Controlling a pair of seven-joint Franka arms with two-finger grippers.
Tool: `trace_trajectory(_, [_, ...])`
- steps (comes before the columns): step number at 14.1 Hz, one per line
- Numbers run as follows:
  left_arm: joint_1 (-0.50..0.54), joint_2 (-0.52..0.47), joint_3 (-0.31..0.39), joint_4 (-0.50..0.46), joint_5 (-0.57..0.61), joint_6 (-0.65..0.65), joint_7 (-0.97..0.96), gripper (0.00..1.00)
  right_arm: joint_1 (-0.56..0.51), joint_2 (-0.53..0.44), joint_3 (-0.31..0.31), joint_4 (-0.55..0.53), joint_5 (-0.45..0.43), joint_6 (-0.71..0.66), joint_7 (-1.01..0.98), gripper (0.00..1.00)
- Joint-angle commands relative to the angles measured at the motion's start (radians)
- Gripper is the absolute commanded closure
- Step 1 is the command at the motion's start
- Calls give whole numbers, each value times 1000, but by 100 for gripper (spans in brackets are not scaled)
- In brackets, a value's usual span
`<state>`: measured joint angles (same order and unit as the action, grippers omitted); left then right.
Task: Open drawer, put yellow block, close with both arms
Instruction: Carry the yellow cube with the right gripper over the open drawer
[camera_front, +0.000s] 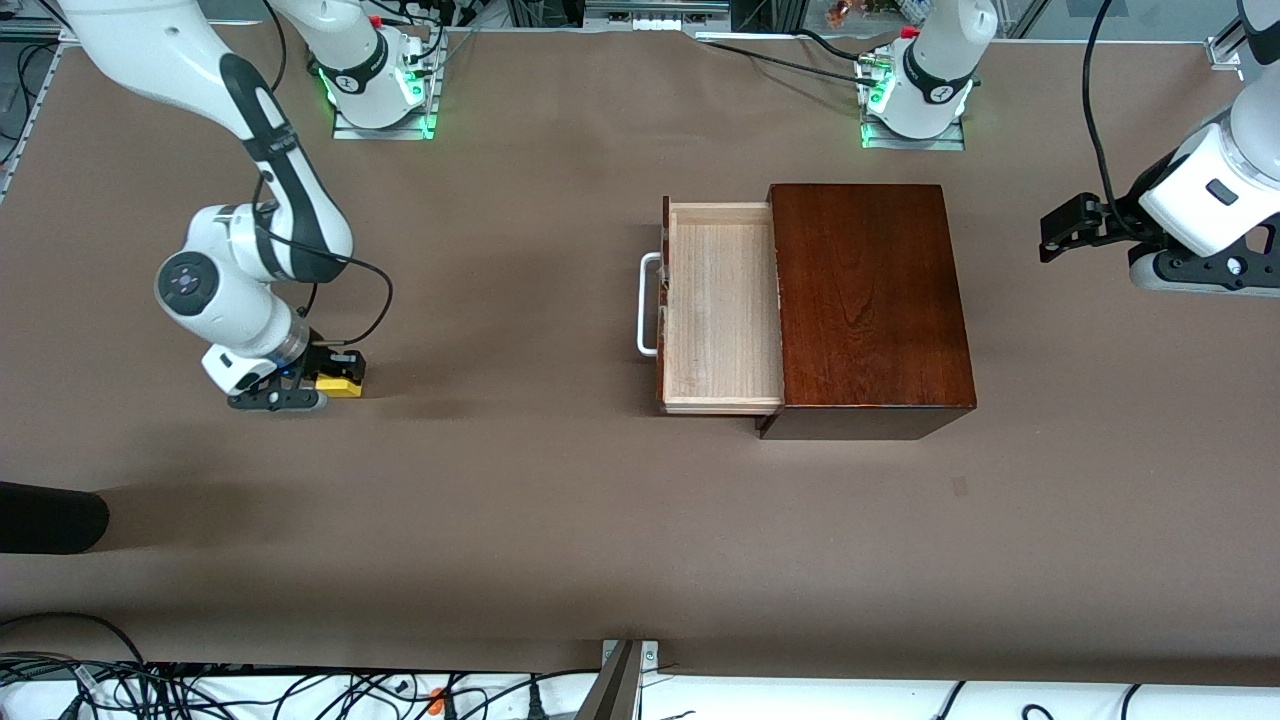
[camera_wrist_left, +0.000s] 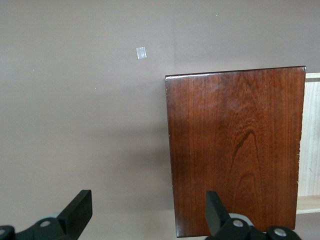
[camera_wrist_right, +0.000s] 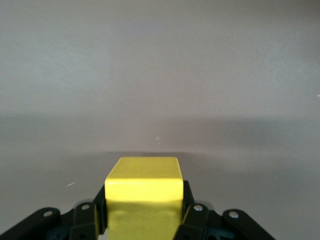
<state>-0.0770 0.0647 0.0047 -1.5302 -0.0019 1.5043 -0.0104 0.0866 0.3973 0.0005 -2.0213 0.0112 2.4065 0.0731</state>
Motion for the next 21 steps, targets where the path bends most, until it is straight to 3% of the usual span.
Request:
trace_trajectory(1, [-7, -32, 29, -34, -21, 19, 49, 0, 24, -3, 36, 206, 12, -275, 124, 82])
trace_trajectory(5, [-7, -31, 18, -34, -20, 17, 43, 0, 148, 6, 38, 328, 15, -400, 356, 82])
trace_trajectory(8, [-7, -28, 18, -33, -9, 17, 43, 0, 309, 20, 38, 418, 26, -457, 638, 82])
trace_trajectory(12, [-7, -22, 18, -22, -9, 14, 35, 0, 490, 38, 38, 493, 174, -446, 955, 82])
trace_trajectory(17, [-12, -19, 17, -18, -10, 5, 32, 0, 633, 172, 39, 739, 197, -420, 1601, 82])
trace_trajectory(21, [-12, -16, 17, -18, -10, 5, 32, 0, 722, 184, 38, 774, 219, -403, 1966, 81])
